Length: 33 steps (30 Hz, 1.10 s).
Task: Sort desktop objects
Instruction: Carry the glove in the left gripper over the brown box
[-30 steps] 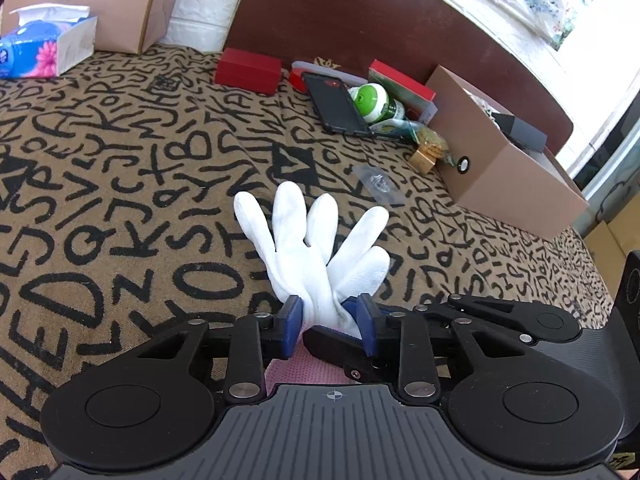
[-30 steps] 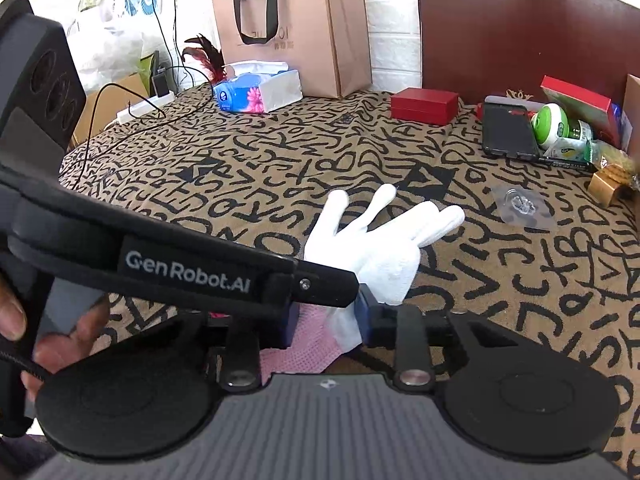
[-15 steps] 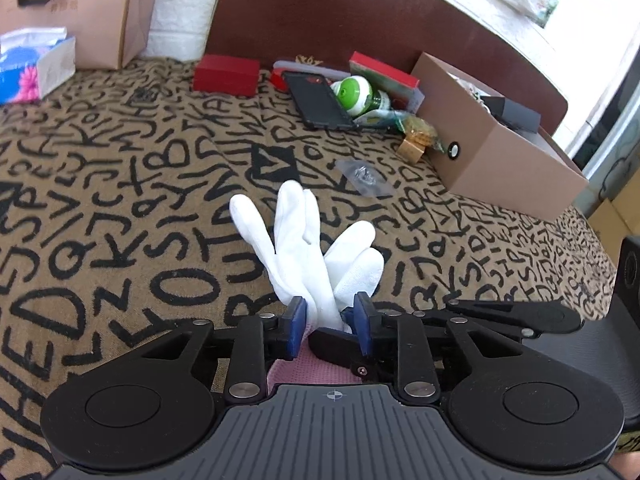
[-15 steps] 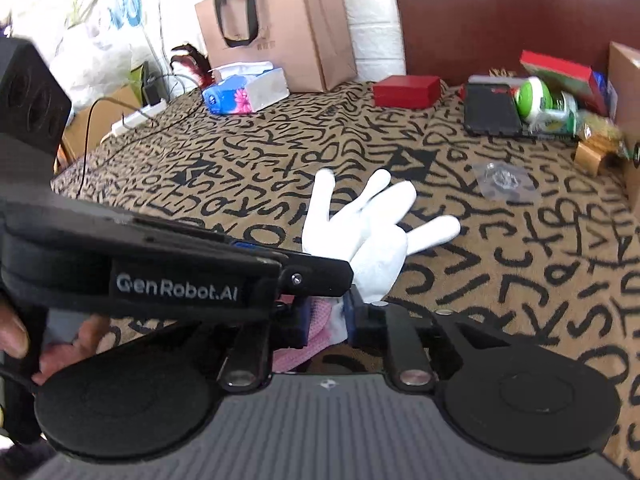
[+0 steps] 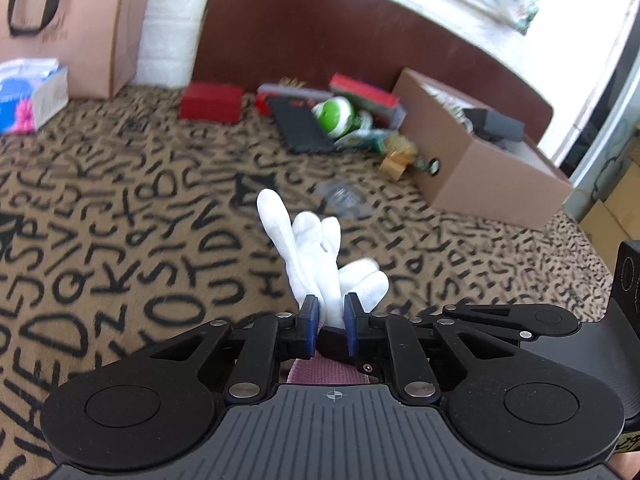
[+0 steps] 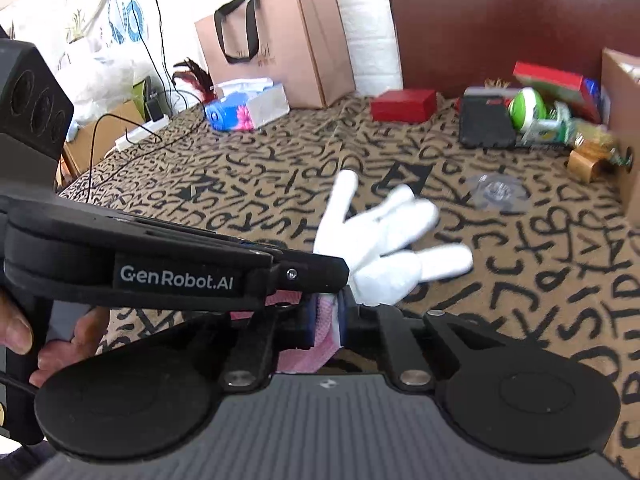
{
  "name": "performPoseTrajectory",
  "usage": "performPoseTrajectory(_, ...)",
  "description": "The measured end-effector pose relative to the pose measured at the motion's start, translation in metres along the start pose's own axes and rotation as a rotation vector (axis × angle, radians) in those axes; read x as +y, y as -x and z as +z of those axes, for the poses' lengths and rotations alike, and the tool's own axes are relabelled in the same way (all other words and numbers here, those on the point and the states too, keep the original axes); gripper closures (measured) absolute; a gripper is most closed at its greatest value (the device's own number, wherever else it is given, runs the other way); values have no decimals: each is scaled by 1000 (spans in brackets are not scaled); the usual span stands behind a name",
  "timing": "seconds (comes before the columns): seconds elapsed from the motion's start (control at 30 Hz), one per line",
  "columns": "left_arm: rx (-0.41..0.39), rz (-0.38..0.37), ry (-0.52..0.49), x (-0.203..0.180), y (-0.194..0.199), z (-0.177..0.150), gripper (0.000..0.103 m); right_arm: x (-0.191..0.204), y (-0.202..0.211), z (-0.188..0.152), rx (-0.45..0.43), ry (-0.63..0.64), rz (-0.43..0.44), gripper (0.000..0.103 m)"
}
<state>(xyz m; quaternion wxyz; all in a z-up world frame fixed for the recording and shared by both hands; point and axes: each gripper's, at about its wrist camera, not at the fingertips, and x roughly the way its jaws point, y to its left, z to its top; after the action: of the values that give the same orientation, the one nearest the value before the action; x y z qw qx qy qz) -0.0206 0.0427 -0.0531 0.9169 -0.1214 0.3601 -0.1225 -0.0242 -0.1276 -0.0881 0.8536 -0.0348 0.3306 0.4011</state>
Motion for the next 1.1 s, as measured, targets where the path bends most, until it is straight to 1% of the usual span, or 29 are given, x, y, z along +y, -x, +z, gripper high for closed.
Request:
performPoseTrajectory(0.1,-37,-25,-28,-15,7,13,78,-3,14,8,-38,9,-11,90)
performPoseTrajectory(0.23,-96,-67,-82,-42,12,37,77,-11,39,24,-104,30,-48,90)
performPoseTrajectory(0.43,-191,-170,-137,-91,10,82,76,-35,85,56,-229,68,-142,91)
performPoseTrajectory(0.57,-231,-245,-151,-124,-2,114,76,-58,112,78,-293,97,-213,91)
performPoseTrajectory(0.63,-252,-280,-155,-139,-10,129,76,-71,124,89,-320,116,-253,91)
performPoseTrajectory(0.77,-279,-324,-164,-170,-35,158,74,-104,140,110,-360,134,-303,91)
performPoseTrajectory(0.87,-275,-362,-138,-187,-62,180,73,-129,145,128,-363,151,-359,91)
performPoseTrajectory(0.97,-279,-378,-125,-201,-88,202,73,-153,144,144,-356,170,-412,91)
performPoseTrajectory(1.1,-282,-382,-98,-208,-122,225,73,-195,134,167,-358,163,-406,91)
